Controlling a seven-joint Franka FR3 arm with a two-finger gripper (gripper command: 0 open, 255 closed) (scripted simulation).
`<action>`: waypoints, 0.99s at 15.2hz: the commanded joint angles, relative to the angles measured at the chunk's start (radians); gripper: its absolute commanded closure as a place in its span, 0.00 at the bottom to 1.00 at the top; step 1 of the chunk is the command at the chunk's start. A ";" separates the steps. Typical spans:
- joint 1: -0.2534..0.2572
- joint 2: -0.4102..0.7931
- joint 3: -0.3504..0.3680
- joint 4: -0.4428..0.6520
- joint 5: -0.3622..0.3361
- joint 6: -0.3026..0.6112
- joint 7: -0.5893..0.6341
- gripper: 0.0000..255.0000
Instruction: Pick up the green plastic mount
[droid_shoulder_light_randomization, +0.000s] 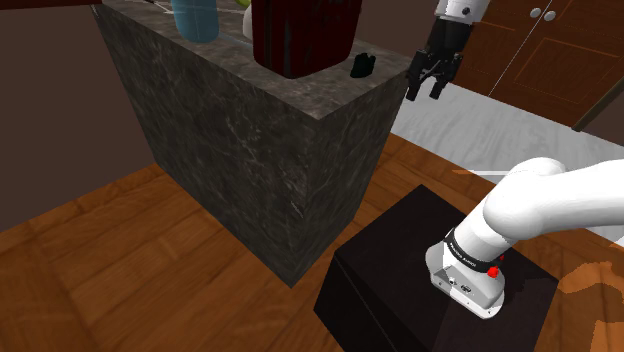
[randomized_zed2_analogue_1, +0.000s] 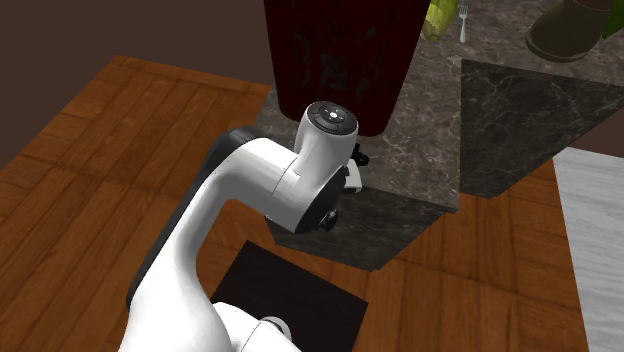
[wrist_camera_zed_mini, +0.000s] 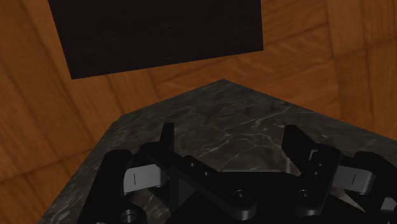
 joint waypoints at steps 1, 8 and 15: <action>0.000 0.000 0.000 0.000 0.000 0.000 0.000 0.00; -0.002 0.258 0.005 0.227 -0.053 0.064 -0.025 0.00; -0.004 0.511 0.014 0.509 -0.105 0.069 -0.040 0.00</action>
